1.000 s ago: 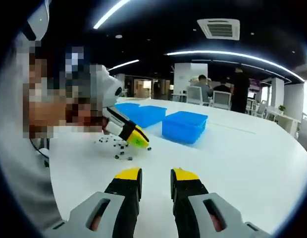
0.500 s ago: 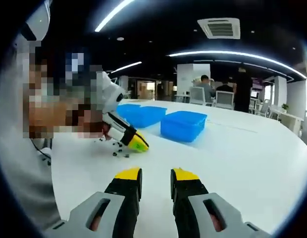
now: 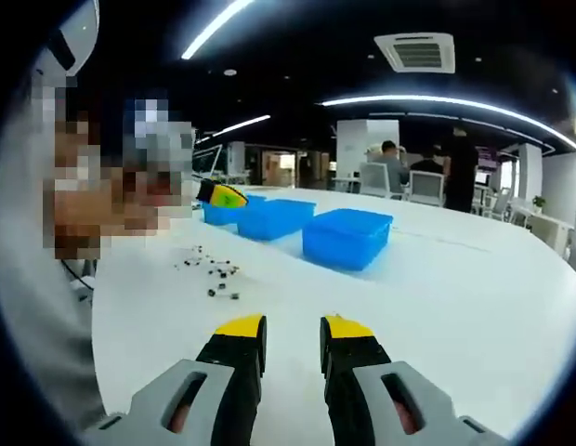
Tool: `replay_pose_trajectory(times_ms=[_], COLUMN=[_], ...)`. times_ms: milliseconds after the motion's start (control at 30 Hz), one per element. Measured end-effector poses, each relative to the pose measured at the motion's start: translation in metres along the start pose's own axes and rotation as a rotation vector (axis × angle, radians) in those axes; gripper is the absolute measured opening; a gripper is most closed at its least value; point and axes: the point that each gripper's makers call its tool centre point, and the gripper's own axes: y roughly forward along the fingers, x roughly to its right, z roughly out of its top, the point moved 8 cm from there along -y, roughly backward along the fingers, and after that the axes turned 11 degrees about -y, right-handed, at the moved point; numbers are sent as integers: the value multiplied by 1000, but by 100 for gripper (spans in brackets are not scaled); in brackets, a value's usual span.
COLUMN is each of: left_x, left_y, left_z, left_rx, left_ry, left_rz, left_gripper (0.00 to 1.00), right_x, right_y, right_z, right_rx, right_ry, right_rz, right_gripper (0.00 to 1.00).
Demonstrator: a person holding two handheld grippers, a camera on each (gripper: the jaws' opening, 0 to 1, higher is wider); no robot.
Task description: Pick up the resistors one by one and place each resistor into its matching bin, sorting the parts by color and model until every resistor is separated into the correct bin for its type
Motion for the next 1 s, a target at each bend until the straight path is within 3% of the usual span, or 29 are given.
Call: replay_pose_trajectory(times_ms=[233, 400, 467, 500, 567, 733, 933, 1000], left_x=[-62, -95, -109, -116, -132, -152, -178, -184], left_y=[-70, -107, -121, -125, -128, -129, -112, -105], left_z=[33, 46, 53, 53, 52, 55, 43, 37], left_rx=[226, 313, 344, 334, 337, 362, 314, 272], left_ry=[-33, -45, -4, 22, -35, -41, -73, -52], left_rz=[219, 336, 384, 415, 439, 435, 419, 418], left_gripper=[8, 8, 8, 8, 8, 8, 8, 8], right_x=[-12, -18, -19, -20, -20, -23, -27, -26], right_y=[14, 24, 27, 27, 30, 36, 35, 33], right_z=[6, 18, 25, 28, 30, 29, 33, 35], right_rx=[3, -14, 10, 30, 43, -10, -26, -20], right_ry=[26, -15, 4, 21, 43, 25, 19, 18], right_rz=[83, 116, 128, 130, 125, 97, 81, 74], right_gripper=[25, 25, 25, 25, 25, 25, 25, 25])
